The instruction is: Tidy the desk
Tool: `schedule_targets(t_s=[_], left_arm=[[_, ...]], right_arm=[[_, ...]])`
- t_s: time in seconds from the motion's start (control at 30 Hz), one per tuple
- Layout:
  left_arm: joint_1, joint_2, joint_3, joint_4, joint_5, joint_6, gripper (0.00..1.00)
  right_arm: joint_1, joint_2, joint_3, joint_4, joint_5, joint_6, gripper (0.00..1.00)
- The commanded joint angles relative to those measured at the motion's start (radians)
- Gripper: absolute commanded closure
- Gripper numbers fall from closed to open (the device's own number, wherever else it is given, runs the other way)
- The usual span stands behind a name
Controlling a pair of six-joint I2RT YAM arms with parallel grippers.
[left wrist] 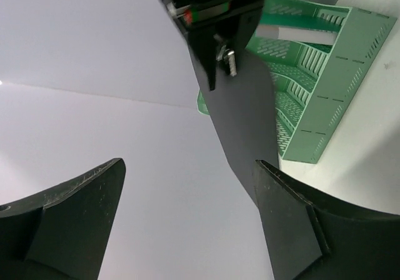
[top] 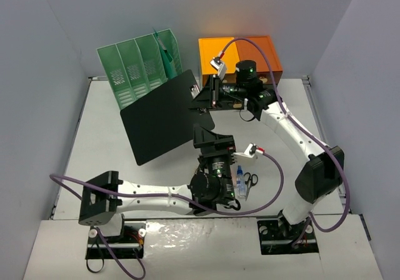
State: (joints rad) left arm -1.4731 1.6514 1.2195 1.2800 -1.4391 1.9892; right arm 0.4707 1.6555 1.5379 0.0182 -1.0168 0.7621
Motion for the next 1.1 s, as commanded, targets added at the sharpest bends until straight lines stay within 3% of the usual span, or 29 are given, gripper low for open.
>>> schedule_targets(t_s=[0.0,0.07,0.23,0.27,0.43,0.5,0.57,0.73,0.87,1.07], left_arm=[[0.012,-0.173,0.130,0.265,-0.179,-0.025,0.20],[0.057,-0.257,0.145,0.053,-0.236,-0.210,0.20],[0.188,-0.519,0.205,-0.734,-0.274,-0.915,0.19],[0.227,-0.554,0.224,-0.813,-0.274,-0.989,0.19],[0.409,-0.639,0.265,-0.808,-0.273,-0.943,0.19],[0.419,-0.655,0.253,-0.745,-0.275,-0.900,0.19],[0.418,-0.665,0.235,-0.568,-0.278,-0.754,0.19],[0.414,-0.667,0.284,-0.572,-0.270,-0.759,0.16],[0.414,-0.711,0.260,-0.767,-0.243,-0.965,0.15],[0.310,-0.815,0.176,-0.849,-0.173,-1.221,0.14]], right_arm=[[-0.013,0.034,0.135,-0.013,0.045,-0.064,1.00],[-0.019,0.047,0.159,-0.044,0.069,-0.077,1.00],[-0.021,0.067,0.198,-0.085,0.120,-0.095,1.00],[-0.018,0.070,0.211,-0.094,0.134,-0.100,1.00],[0.002,0.103,0.335,-0.190,0.230,-0.147,1.00],[0.012,0.135,0.398,-0.224,0.258,-0.157,1.00],[0.034,0.172,0.475,-0.257,0.291,-0.162,1.00],[0.056,0.241,0.656,-0.309,0.331,-0.157,1.00],[0.076,0.262,0.722,-0.313,0.387,-0.167,1.00],[0.128,0.271,0.756,-0.312,0.491,-0.218,1.00]])
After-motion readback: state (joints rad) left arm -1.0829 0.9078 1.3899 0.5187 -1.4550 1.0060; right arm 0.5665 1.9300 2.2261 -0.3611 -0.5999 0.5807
